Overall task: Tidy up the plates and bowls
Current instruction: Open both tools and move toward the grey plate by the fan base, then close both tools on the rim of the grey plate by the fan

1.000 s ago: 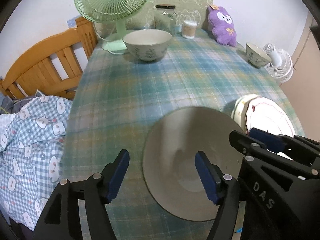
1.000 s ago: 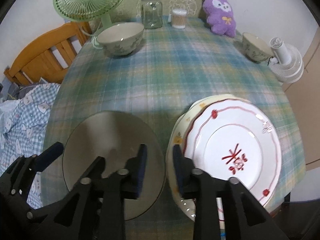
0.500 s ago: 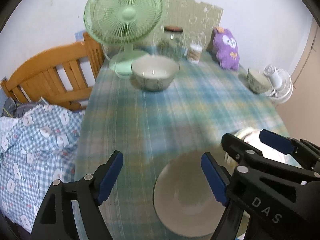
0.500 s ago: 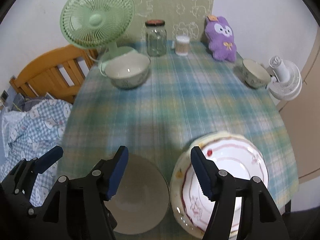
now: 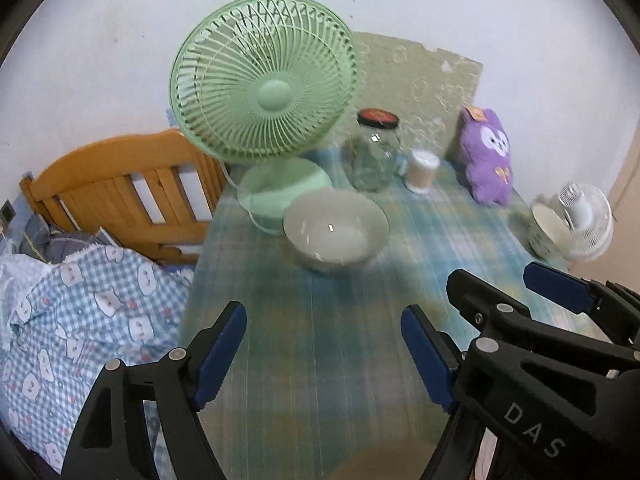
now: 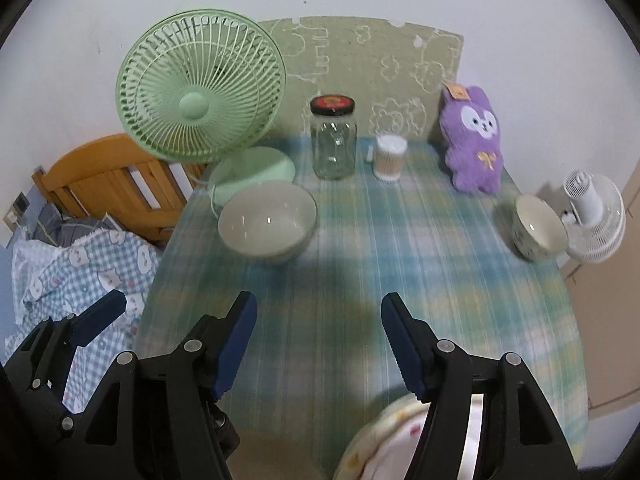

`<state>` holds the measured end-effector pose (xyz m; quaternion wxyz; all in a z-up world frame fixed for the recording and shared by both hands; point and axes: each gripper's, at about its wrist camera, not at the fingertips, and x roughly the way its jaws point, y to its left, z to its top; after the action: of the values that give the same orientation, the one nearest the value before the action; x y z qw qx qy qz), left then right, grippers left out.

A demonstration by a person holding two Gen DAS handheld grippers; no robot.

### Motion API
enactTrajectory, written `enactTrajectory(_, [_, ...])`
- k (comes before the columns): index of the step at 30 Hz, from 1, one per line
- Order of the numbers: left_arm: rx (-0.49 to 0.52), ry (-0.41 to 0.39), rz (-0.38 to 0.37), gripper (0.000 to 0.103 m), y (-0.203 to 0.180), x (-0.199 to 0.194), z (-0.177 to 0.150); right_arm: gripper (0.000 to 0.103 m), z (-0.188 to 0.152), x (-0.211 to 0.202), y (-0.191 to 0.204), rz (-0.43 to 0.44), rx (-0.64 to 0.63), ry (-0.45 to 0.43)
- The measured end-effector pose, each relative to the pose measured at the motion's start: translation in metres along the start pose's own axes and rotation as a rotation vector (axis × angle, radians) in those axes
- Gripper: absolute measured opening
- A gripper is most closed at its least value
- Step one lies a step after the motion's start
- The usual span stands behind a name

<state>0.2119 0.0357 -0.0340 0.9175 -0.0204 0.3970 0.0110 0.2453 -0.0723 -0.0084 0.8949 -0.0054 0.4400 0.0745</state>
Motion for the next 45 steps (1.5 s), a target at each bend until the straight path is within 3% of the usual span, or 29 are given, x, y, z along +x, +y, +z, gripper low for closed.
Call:
enactTrajectory(14, [-0.064, 0.022, 0.062, 0.073, 0.004, 0.076, 0.046, 0.068, 0.062, 0.085, -0.003, 0.015, -0.037, 0.009])
enactTrajectory(17, [-0.041, 0.022, 0.116, 0.069, 0.003, 0.089, 0.054, 0.068, 0.069, 0.098, 0.000, 0.020, -0.036, 0.012])
enactTrajectory(27, [-0.082, 0.021, 0.132, 0.063, 0.021, 0.131, 0.071, 0.067, 0.096, 0.145, 0.005, 0.019, -0.039, 0.019])
enactTrajectory(32, [-0.127, 0.063, 0.146, 0.047, 0.031, 0.156, 0.069, 0.056, 0.097, 0.170, 0.006, 0.025, -0.034, 0.051])
enactTrajectory(38, [-0.123, 0.085, 0.145, 0.041, 0.032, 0.172, 0.064, 0.046, 0.094, 0.191, 0.009, 0.030, -0.042, 0.085])
enactTrajectory(45, [-0.088, 0.092, 0.133, 0.026, 0.026, 0.178, 0.063, 0.033, 0.090, 0.201, 0.004, 0.014, -0.031, 0.109])
